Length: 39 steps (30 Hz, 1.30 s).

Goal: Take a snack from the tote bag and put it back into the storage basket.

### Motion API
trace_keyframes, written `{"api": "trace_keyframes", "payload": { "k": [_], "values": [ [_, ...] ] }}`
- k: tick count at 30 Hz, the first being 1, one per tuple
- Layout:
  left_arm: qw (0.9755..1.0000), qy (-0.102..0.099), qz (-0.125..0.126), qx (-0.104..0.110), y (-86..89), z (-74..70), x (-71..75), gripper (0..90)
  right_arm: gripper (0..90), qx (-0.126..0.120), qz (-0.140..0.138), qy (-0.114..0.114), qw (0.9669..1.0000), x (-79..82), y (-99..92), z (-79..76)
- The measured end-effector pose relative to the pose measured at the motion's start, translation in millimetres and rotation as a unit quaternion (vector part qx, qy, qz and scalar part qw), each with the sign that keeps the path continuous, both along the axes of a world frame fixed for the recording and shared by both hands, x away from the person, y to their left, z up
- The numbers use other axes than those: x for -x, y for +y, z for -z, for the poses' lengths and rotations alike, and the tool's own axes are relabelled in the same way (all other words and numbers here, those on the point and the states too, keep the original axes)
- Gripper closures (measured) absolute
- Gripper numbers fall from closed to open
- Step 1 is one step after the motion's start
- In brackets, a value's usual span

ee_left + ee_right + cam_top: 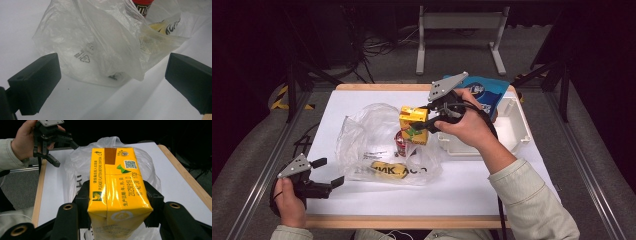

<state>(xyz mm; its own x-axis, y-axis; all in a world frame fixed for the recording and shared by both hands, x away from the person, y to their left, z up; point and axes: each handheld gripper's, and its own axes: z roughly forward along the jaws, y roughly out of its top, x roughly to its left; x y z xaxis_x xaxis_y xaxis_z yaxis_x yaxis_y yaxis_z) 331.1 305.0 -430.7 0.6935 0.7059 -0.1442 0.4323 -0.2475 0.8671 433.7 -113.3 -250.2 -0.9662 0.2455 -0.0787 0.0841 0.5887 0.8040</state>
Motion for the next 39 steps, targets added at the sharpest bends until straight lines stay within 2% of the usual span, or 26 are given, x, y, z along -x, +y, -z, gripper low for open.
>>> {"api": "trace_keyframes", "payload": {
  "k": [19, 39],
  "values": [
    [1.0000, 0.000, 0.000, 0.000, -0.2, 0.3, -0.4, 0.9, 52.3, 0.009, 0.035, -0.001, 0.9994, -3.3, -36.7, -4.9],
    [1.0000, 0.000, -0.001, -0.001, -0.7, 0.6, -0.5, 0.9, 52.3, 0.002, 0.078, -0.003, 0.9970, -7.6, -77.6, -2.9]
  ]
}}
